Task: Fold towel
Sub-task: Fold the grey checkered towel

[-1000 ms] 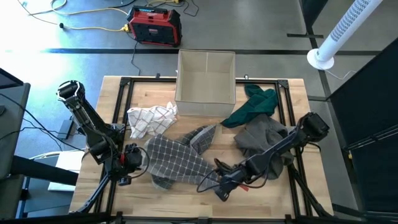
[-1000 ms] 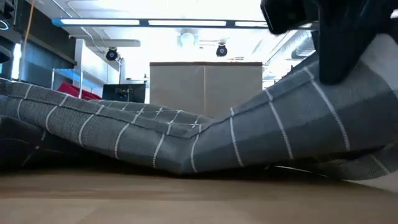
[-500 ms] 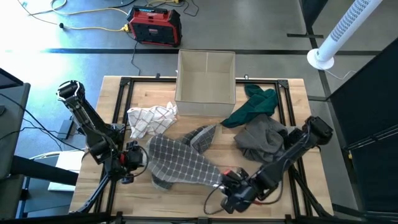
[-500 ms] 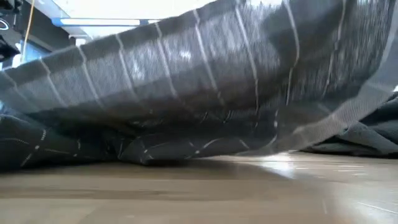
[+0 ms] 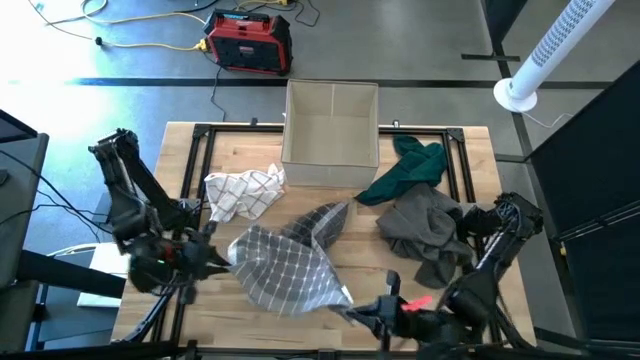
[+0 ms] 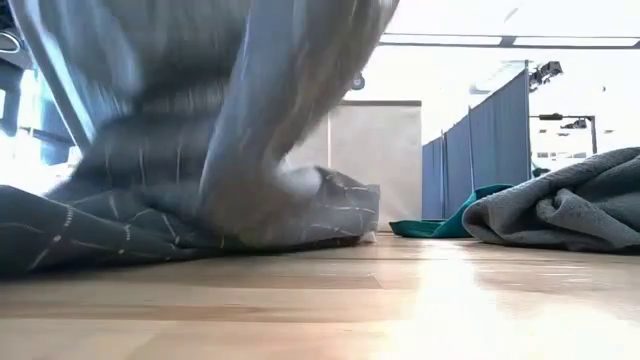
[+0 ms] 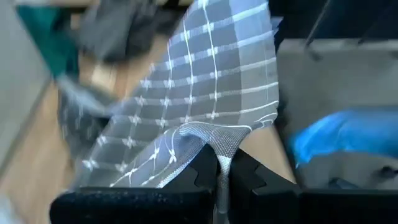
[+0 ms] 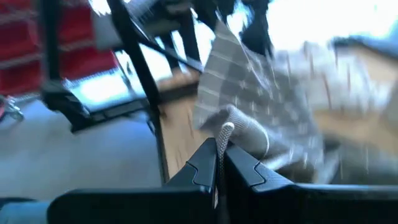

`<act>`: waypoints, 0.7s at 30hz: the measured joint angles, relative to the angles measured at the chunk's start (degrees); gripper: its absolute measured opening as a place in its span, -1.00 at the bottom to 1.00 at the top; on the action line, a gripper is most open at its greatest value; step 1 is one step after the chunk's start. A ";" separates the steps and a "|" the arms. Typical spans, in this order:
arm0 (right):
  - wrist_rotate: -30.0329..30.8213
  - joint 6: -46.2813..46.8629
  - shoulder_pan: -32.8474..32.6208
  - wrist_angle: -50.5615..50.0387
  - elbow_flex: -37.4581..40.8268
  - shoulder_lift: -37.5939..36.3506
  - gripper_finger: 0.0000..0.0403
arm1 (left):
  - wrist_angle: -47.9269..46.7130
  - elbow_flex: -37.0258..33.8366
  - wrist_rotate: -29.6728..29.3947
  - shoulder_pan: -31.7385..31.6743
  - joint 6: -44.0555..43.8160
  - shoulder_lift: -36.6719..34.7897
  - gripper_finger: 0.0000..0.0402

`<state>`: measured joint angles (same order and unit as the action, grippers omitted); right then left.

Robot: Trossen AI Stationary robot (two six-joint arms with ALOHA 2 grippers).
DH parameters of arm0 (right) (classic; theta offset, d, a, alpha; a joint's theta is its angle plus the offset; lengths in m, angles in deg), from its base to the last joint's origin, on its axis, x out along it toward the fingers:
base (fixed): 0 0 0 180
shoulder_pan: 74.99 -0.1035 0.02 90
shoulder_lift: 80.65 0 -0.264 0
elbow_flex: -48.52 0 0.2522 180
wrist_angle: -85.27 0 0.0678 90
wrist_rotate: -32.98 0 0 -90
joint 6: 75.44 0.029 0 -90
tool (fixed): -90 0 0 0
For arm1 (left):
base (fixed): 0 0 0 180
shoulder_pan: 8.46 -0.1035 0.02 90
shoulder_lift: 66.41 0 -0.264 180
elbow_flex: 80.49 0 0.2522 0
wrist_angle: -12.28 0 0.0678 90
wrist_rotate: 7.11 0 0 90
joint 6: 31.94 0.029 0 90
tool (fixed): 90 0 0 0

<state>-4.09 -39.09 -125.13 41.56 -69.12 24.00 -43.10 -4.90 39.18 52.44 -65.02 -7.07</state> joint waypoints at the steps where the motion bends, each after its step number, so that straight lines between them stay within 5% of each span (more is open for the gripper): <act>1: 0.23 -4.23 -0.23 2.33 -0.92 -0.01 -1.00 | 0.24 2.02 -1.45 0.96 1.82 -0.01 -1.00; 8: 2.04 -30.18 -0.54 14.84 -6.45 -0.03 -1.00 | 8.76 12.47 -9.42 7.45 19.75 -0.05 -1.00; 21: 13.27 -47.82 -4.02 5.76 -18.93 -0.05 -1.00 | 29.90 15.22 -19.38 9.78 40.68 0.10 -1.00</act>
<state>9.18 -86.91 -129.14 47.33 -88.04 23.94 -13.20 10.33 19.80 62.22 -24.34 -6.97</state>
